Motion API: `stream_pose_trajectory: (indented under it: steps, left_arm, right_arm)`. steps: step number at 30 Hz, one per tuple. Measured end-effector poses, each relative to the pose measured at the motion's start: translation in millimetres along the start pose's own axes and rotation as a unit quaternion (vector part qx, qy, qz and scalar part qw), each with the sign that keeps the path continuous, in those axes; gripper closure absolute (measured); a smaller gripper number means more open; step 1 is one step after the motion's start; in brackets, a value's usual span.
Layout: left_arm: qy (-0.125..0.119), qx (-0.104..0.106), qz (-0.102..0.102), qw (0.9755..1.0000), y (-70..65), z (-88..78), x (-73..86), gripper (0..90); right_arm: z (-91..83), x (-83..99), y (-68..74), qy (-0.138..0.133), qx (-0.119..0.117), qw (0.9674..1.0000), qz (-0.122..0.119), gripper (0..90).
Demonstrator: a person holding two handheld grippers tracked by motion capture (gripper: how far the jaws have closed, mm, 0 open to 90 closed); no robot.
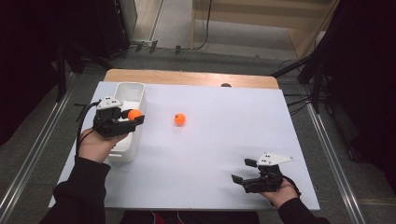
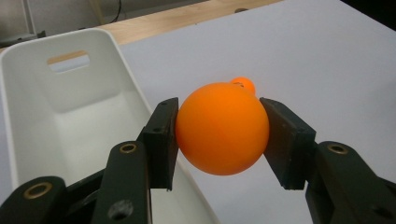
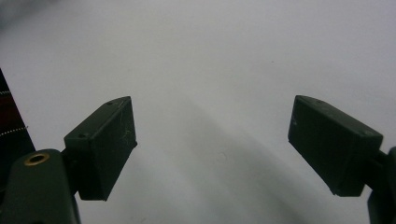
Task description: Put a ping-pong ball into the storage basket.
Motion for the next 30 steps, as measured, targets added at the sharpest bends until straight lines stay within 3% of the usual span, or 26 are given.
stream_pose_trajectory:
  steps: [2,20,25,30]
  left_arm:
    - [-0.004,-0.010,-0.001,0.9999,4.0,-1.4,-0.2,50.6]
    - [0.000,-0.037,-0.034,0.9987,32.4,-4.2,8.4,50.6]
    - [-0.005,-0.053,-0.036,0.9979,38.0,-4.1,9.6,50.6]
    - [-0.003,-0.055,-0.042,0.9976,40.3,-2.1,11.8,50.5]
  right_arm:
    - [0.0,0.0,0.0,0.000,0.000,1.0000,0.000,13.6]
    - [0.2,0.6,0.0,0.002,0.000,1.0000,-0.002,13.7]
    - [0.4,0.6,0.1,0.003,0.000,1.0000,-0.002,13.7]
    - [0.2,0.6,-0.2,0.002,0.000,1.0000,-0.001,13.7]
Point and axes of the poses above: each handheld gripper's, and its own axes: z roughly forward along the jaws, x roughly out of its underside, y roughly to its left, the point moved 9 cm from there along z, roughly forward along the jaws, and after that the axes turned 2 degrees about y, right-handed, at the moved point
